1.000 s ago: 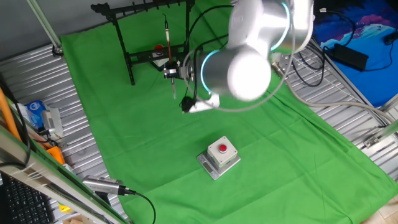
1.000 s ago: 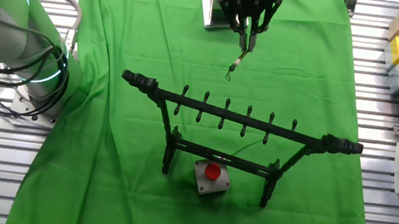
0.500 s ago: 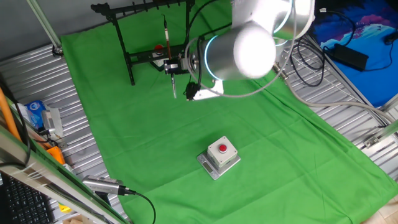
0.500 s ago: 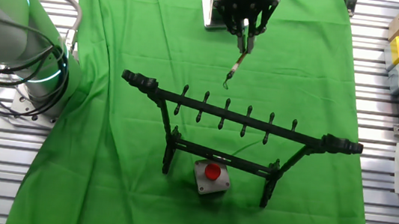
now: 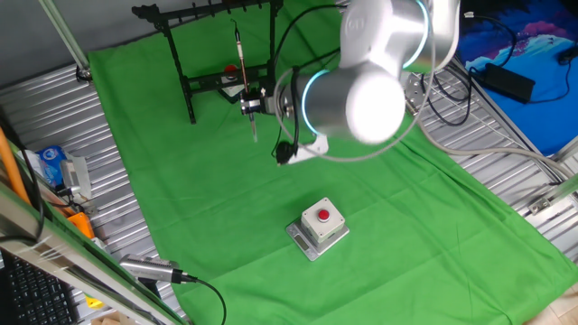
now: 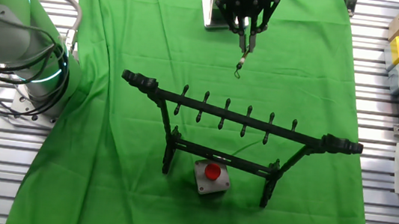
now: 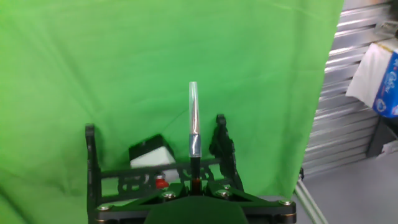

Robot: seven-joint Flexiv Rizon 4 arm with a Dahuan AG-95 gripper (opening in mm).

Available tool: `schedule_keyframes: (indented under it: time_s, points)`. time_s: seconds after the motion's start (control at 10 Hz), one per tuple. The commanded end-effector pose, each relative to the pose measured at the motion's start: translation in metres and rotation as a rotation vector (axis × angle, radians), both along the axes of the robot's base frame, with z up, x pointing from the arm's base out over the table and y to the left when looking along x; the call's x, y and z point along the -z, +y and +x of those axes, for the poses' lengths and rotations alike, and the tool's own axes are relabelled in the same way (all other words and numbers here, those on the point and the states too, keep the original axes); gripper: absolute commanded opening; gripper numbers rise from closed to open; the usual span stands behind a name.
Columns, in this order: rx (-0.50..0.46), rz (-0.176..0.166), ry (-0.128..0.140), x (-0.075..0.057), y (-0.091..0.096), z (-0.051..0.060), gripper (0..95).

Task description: Place the brush on the pen rack

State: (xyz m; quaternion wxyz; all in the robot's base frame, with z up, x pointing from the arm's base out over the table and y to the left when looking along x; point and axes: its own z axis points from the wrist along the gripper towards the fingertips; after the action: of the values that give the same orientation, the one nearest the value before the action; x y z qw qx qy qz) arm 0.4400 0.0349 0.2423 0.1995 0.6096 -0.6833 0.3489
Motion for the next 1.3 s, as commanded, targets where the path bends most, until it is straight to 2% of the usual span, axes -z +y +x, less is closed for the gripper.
schedule_keyframes:
  time_s: [0.1, 1.0, 1.3]
  points:
    - [-0.001, 0.003, -0.008, -0.001, -0.002, -0.001, 0.0]
    - [-0.023, -0.027, 0.01, 0.01, -0.004, 0.001, 0.0]
    - [-0.041, -0.025, -0.003, 0.015, -0.009, 0.002, 0.0]
